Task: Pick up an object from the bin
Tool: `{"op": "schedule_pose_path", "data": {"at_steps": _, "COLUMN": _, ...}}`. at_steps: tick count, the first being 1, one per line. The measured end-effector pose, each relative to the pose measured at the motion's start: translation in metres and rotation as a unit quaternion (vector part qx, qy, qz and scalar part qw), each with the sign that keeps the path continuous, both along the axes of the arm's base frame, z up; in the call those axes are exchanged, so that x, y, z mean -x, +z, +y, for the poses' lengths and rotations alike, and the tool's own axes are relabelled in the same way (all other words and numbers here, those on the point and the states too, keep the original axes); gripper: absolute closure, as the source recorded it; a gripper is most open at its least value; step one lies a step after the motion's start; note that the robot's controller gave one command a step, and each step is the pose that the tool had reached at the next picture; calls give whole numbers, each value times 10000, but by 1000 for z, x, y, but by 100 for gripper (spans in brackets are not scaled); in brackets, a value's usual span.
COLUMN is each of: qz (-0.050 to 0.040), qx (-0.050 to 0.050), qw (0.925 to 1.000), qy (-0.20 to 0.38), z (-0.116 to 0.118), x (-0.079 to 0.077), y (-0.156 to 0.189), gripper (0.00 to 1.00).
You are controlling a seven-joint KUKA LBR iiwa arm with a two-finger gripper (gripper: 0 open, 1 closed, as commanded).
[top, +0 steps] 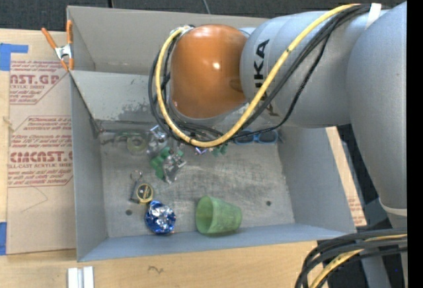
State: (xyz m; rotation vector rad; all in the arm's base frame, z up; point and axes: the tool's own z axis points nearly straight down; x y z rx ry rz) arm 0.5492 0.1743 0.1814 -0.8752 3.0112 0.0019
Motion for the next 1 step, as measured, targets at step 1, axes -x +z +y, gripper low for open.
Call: {"op": "schedule_pose_path", "data": {"at_steps": 1, "qz": -28, "qx": -6, "qw": 10000, "qy": -22, "z": -2, "x": 5, "y": 85, "gripper": 100}}
